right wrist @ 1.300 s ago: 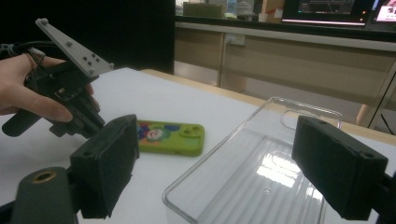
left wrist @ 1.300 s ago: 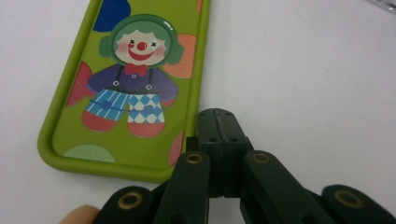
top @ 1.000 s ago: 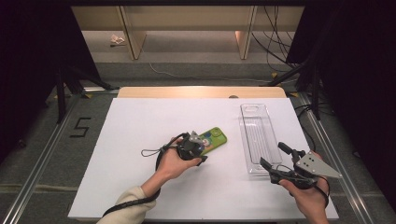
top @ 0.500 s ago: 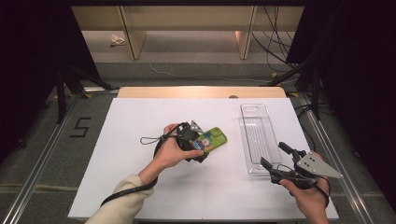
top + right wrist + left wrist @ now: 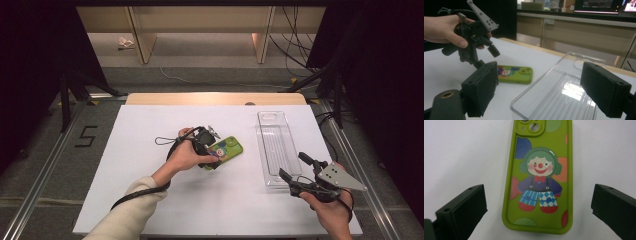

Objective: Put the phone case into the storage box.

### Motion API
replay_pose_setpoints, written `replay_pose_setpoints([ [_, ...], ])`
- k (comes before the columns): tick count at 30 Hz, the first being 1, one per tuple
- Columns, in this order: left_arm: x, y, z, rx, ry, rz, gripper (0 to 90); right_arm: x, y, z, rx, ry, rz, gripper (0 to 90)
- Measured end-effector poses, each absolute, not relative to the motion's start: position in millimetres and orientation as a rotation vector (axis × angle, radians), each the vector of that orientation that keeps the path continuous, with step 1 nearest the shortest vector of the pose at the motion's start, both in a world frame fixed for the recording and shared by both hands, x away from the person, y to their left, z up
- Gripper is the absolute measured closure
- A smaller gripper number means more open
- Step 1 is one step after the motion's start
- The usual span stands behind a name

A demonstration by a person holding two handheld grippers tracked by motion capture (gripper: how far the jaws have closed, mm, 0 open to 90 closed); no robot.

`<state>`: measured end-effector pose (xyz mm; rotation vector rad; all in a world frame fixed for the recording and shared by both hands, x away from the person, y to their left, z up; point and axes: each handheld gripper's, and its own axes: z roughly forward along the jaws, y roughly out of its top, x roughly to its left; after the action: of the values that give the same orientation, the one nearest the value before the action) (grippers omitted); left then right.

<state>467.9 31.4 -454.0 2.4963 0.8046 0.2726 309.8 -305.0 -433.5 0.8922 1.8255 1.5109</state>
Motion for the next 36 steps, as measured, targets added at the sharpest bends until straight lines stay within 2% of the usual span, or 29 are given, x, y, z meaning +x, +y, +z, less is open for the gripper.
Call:
replay_pose_setpoints([
  [5, 475, 23, -457, 2.576, 0.769, 0.267, 0.0, 310, -305, -434, 0.890, 1.828, 1.511, 16.0],
  [14, 484, 12, -465, 2.622, 0.763, 0.262, 0.0, 310, -305, -433, 0.889, 1.826, 1.515, 16.1],
  [36, 494, 2, -471, 2.670, 0.732, 0.238, 1.4, 310, -304, -434, 0.891, 1.832, 1.515, 16.0],
])
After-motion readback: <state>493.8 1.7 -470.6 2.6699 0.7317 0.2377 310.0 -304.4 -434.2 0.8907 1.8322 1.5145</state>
